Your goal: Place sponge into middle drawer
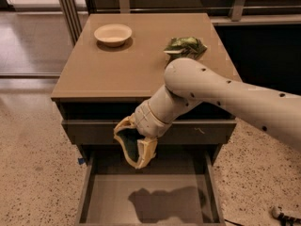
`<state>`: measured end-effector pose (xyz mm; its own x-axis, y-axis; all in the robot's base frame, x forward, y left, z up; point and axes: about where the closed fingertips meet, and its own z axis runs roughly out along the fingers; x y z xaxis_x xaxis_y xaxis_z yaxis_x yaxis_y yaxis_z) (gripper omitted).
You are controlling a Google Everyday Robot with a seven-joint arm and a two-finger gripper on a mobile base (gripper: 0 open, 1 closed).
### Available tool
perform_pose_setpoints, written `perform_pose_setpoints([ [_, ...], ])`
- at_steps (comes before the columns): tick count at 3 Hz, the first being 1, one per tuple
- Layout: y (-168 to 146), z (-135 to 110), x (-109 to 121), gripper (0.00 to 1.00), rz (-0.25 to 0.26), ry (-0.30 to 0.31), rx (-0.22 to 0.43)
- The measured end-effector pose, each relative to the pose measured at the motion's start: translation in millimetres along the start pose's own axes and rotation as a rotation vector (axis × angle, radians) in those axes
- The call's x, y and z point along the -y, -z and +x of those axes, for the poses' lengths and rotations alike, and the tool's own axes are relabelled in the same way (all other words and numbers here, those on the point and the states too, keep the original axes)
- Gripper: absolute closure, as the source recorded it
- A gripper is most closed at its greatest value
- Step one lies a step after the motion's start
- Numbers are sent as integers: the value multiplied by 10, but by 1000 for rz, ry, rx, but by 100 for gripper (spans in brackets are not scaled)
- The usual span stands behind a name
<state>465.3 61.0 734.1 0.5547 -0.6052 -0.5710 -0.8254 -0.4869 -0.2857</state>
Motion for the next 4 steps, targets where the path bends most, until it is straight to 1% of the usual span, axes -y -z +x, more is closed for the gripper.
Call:
perform_pose_setpoints([
  [1,-200,160,-55,100,0,-6,26],
  [2,-428,320,-120,100,-4,-11,-4],
  [3,-572,365,-203,100,-12,-20,-72],
  [4,-743,468,-342,100,-6,-60,-141],
])
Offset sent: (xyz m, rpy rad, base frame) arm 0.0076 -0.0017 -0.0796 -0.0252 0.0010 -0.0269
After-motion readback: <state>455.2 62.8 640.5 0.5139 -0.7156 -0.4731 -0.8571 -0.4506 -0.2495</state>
